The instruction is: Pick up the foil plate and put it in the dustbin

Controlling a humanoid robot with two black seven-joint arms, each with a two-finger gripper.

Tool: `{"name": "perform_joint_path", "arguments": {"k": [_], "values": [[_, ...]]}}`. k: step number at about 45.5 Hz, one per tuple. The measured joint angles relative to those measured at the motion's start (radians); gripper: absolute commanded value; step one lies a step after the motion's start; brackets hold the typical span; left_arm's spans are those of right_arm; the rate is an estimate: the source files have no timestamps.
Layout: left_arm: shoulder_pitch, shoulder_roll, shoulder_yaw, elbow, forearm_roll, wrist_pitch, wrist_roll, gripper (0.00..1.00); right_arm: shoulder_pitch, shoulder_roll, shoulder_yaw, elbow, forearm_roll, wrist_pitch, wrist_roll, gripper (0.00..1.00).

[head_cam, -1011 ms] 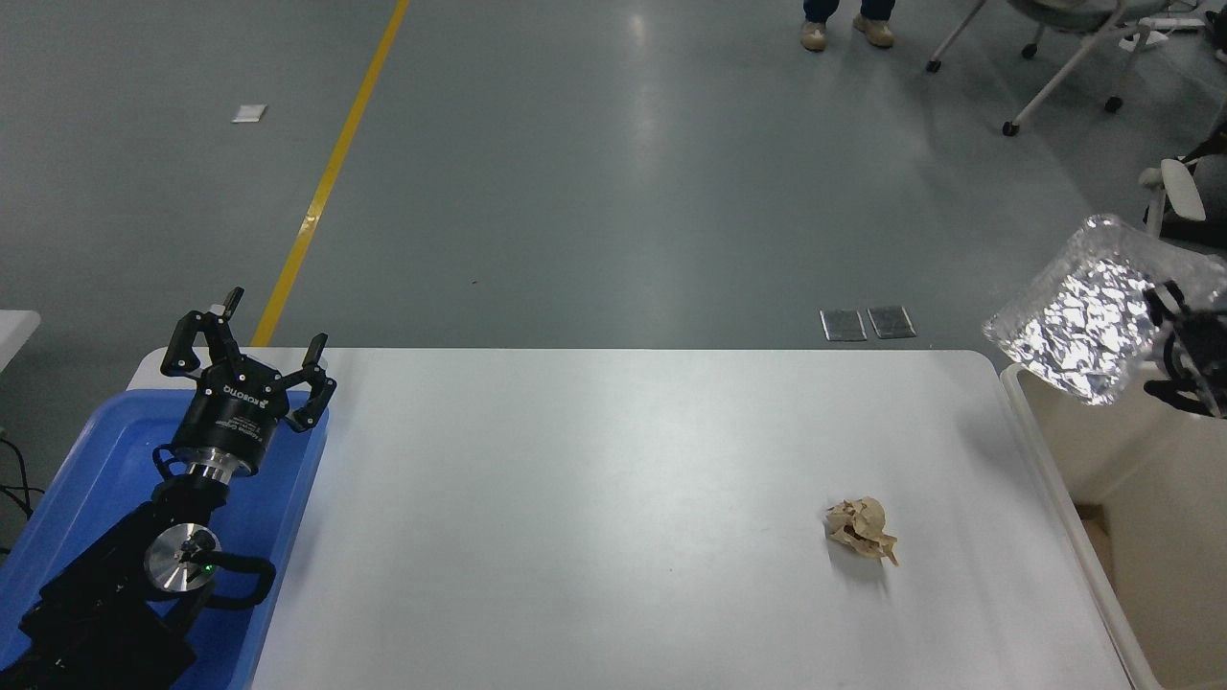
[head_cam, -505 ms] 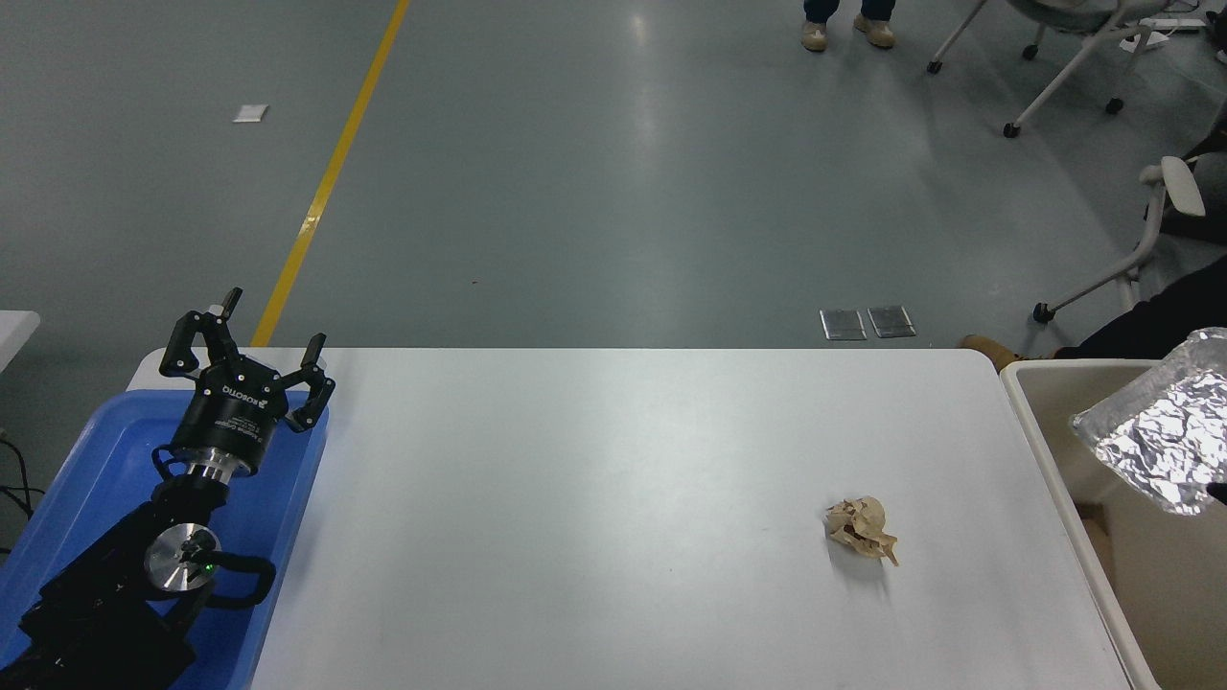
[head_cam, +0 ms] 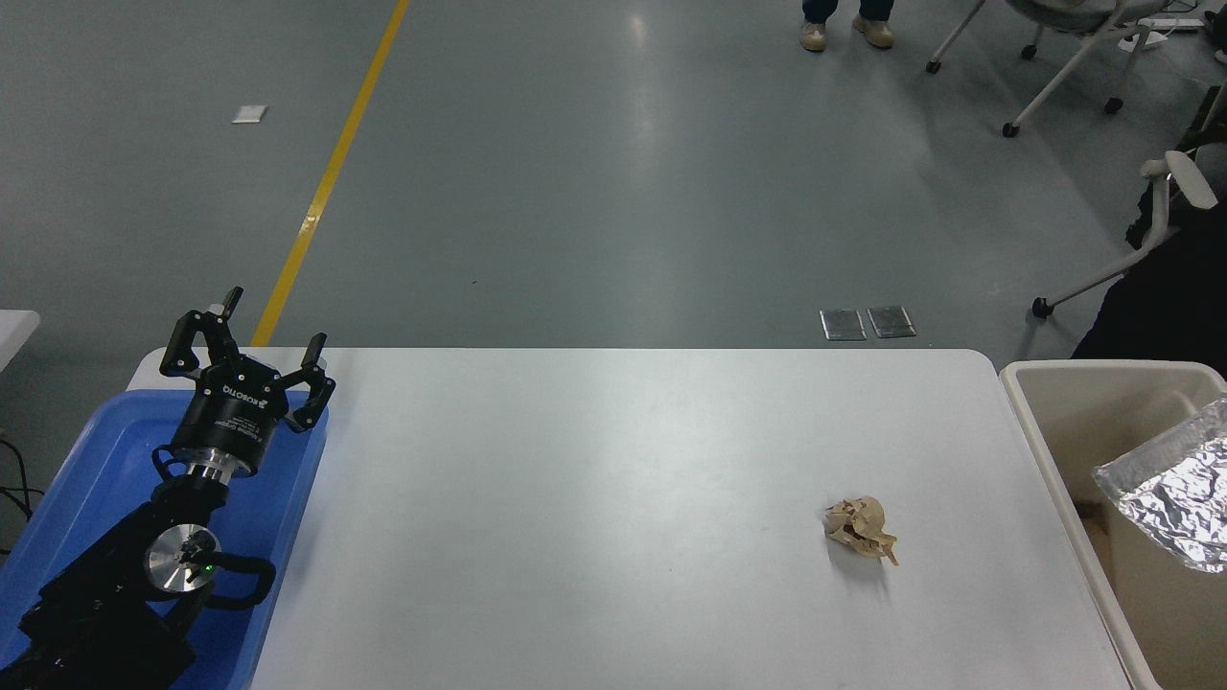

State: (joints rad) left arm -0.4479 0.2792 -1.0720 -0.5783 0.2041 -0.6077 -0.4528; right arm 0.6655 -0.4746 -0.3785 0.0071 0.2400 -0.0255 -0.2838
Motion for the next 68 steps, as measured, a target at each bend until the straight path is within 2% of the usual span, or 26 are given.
{"name": "perform_joint_path", "arguments": {"k": [5,6,7,25,47,68], "values": [[0.000,0.000,0.000,0.000,0.000,0.000,0.000,0.98,-0.004,0.000,0.000,0.004,0.000,-0.003,0.000,0.93],[0.000,0.000,0.000,0.000,0.000,0.000,0.000,0.98,-0.005,0.000,0.000,0.005,0.000,-0.003,0.000,0.99],[0.000,0.000,0.000,0.000,0.000,0.000,0.000,0.98,-0.006,0.000,0.000,0.005,-0.002,-0.004,0.000,1.00],[0.000,0.000,0.000,0.000,0.000,0.000,0.000,0.98,0.101,-0.031,-0.085,0.069,-0.014,-0.003,0.000,1.00],[0.000,0.000,0.001,0.000,0.000,-0.001,0.000,0.98,0.703,-0.071,-0.568,0.542,-0.020,0.030,0.002,1.00],[0.000,0.000,0.001,0.000,0.000,0.000,0.000,0.98,1.162,0.020,-0.667,0.910,-0.094,0.189,0.005,1.00]]}}
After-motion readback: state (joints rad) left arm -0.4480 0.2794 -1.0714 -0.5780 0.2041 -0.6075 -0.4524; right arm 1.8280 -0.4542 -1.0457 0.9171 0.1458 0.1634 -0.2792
